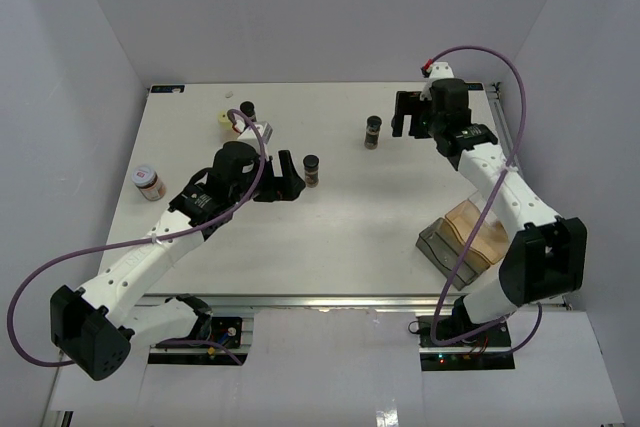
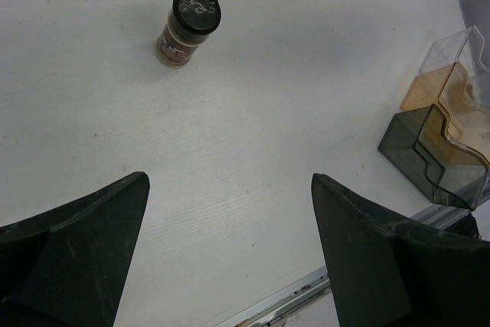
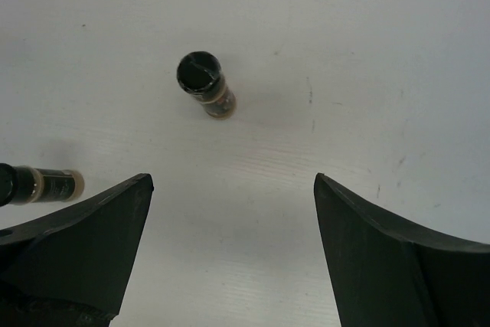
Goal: Organize the condiment bottles
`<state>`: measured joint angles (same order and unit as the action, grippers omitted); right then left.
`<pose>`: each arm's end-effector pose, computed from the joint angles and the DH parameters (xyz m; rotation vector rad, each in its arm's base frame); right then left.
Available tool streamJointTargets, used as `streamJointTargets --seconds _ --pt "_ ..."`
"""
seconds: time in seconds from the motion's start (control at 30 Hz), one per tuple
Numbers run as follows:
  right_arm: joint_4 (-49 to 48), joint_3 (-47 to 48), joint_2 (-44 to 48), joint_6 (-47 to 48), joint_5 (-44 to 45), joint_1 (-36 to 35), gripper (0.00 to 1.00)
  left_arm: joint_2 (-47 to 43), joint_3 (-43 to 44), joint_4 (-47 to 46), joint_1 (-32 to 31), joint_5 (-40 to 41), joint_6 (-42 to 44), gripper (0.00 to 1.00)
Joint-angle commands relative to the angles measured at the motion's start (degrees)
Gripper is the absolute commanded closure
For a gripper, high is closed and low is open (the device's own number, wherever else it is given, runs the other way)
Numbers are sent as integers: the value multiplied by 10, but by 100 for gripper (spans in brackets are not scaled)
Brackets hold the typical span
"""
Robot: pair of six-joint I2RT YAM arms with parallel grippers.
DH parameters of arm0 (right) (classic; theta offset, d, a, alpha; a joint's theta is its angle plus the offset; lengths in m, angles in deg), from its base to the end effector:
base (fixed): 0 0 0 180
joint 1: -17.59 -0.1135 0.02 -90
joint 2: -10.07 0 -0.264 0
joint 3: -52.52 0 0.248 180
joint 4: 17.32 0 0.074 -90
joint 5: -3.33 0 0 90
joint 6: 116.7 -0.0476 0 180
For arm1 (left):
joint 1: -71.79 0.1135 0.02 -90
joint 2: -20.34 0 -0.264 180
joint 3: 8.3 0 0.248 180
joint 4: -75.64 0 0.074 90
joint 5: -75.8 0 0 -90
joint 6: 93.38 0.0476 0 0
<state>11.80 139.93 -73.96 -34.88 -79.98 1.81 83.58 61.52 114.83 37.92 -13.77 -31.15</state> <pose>0.3377 0.0897 0.3380 -0.0598 2.0190 0.1477 0.2077 -0.1390 0.3121 0.1128 2.2018 -0.6112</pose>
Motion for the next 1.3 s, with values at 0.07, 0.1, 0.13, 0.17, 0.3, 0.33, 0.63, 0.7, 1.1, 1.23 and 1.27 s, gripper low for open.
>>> streamJointTargets --seconds 0.07,0.1,0.13,0.17,0.3,0.33,0.63,0.7,1.1,1.23,1.27 --pt "-83 78 -98 39 -61 -27 7 -21 -23 -16 0 -23 9 2" --pt "-81 96 -113 45 -60 -31 6 -21 -24 -17 0 -23 10 2" --pt "-79 111 -128 52 -58 -36 6 -20 -26 -17 0 -23 11 2" --pt "-76 120 -141 61 -52 -40 6 -20 -26 -16 0 -23 12 2" --pt "-77 154 -188 77 -46 -42 5 -19 -30 -21 0 -24 14 2" --pt "-75 162 -204 79 -47 -41 5 -18 -31 -21 0 -24 15 2" --pt "-55 223 -284 99 -78 -42 5 -21 -41 -28 0 -28 13 2" --pt "-53 231 -298 99 -80 -42 5 -18 -38 -26 -1 -29 14 2" --pt "-46 247 -359 104 -75 -45 15 -17 -33 -22 0 -27 18 2" --pt "-45 243 -363 109 -70 -47 21 -12 -33 -23 -1 -25 18 2" --pt "-45 244 -364 111 -70 -47 23 -11 -33 -24 -1 -25 17 2"
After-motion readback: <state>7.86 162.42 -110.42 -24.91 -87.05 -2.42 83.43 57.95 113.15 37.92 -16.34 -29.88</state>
